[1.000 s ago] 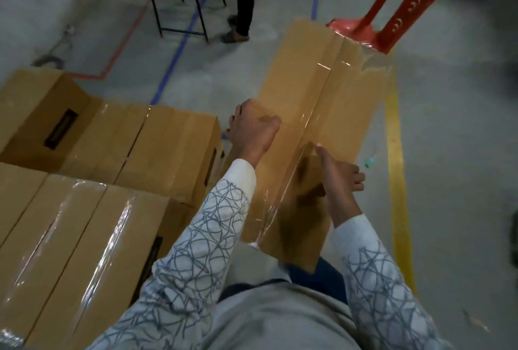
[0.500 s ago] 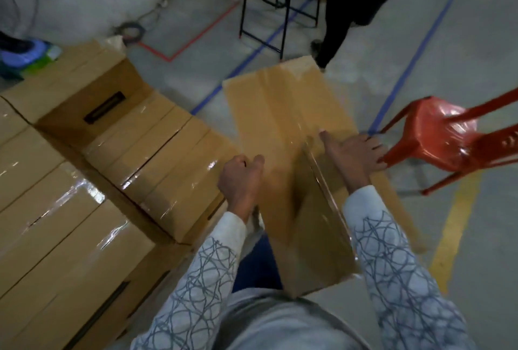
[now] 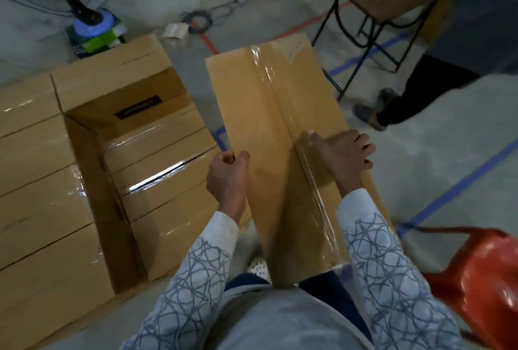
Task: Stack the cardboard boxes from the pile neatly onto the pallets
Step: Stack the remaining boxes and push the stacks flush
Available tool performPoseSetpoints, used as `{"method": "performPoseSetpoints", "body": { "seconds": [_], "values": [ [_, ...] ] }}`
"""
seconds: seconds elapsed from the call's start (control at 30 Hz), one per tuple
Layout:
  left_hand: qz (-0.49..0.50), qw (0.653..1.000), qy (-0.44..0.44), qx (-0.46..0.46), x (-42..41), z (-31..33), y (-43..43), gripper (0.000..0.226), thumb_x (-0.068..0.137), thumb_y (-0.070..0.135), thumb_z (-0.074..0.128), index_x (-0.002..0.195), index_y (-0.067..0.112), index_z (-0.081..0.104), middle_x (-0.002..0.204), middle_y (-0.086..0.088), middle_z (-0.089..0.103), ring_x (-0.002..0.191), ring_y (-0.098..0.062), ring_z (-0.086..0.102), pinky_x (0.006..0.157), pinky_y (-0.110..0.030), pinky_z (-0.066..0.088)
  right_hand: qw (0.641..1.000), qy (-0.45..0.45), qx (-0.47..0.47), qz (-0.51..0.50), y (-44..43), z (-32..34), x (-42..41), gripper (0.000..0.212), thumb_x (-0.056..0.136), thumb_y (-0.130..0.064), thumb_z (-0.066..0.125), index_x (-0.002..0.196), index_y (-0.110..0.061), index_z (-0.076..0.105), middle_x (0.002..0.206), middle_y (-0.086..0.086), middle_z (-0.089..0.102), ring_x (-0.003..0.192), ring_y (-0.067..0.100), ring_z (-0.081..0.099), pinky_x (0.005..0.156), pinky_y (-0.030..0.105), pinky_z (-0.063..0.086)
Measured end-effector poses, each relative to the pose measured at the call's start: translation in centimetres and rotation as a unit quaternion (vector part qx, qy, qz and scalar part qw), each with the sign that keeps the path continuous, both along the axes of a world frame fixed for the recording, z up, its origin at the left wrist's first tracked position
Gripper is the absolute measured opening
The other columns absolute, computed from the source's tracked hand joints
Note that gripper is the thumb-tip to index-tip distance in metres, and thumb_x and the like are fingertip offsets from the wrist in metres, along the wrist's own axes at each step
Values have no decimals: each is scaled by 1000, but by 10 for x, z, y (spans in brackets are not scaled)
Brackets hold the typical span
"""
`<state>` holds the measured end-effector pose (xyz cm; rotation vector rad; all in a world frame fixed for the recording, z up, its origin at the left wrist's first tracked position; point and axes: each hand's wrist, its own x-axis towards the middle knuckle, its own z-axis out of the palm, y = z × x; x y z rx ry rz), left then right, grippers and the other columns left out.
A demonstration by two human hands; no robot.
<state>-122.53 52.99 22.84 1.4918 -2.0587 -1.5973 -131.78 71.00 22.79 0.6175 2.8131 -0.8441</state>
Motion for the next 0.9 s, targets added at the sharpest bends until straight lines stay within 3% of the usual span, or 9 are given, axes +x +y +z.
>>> {"method": "performPoseSetpoints", "body": {
  "seconds": [0.13, 0.23, 0.37, 0.47, 0.6, 0.73, 0.9],
  "values": [
    [87, 996, -14, -7, -70, -14, 7, 14, 77, 36, 75, 88, 34, 66, 82, 17, 65, 88, -18, 64, 84, -33, 50, 995, -14, -10, 95, -6, -17, -97, 113, 77, -81, 64, 152, -3, 30, 159, 20, 26, 147, 40, 20, 113, 59, 22],
    [142, 990, -13, 7, -120, -14, 15, 13, 80, 32, 74, 91, 33, 67, 78, 20, 63, 82, -14, 62, 75, -28, 41, 987, -21, -9, 160, -16, -17, -169, 121, 74, -84, 64, 156, -4, 26, 161, 21, 25, 149, 41, 22, 115, 59, 22],
    [229, 973, 23, 12, -172, -5, 9, 14, 85, 31, 70, 100, 31, 68, 89, 21, 63, 85, -6, 59, 76, -30, 43, 964, 16, 4, 267, -60, -3, -255, 117, 76, -80, 67, 156, -4, 26, 162, 20, 24, 150, 40, 18, 117, 57, 19],
    [310, 950, 42, 10, -204, -3, -5, 21, 85, 38, 69, 103, 27, 70, 93, 19, 65, 87, -3, 59, 86, -34, 51, 935, 39, 9, 351, -112, -1, -310, 112, 77, -78, 66, 153, -3, 30, 159, 21, 29, 148, 40, 21, 116, 60, 19],
    [403, 913, 46, 32, -240, -23, -34, 56, 57, 64, 56, 98, 29, 72, 94, 13, 71, 92, -16, 68, 92, -46, 57, 897, 44, 19, 440, -190, -17, -363, 103, 79, -76, 65, 148, -4, 37, 155, 22, 37, 146, 40, 25, 115, 59, 19],
    [484, 873, 34, 56, -275, -47, -77, 52, 51, 64, 55, 88, 30, 70, 89, 12, 70, 88, -18, 68, 90, -50, 58, 852, 45, 50, 519, -273, -36, -397, 98, 80, -72, 67, 144, -2, 40, 153, 23, 39, 144, 40, 28, 113, 57, 24],
    [563, 824, 26, 57, -316, -43, -144, 43, 64, 52, 62, 98, 28, 74, 92, 14, 70, 90, -12, 65, 93, -47, 56, 788, 32, 57, 612, -374, -44, -434, 91, 83, -69, 66, 144, -6, 41, 152, 18, 38, 141, 37, 31, 111, 53, 27]
  ]
}}
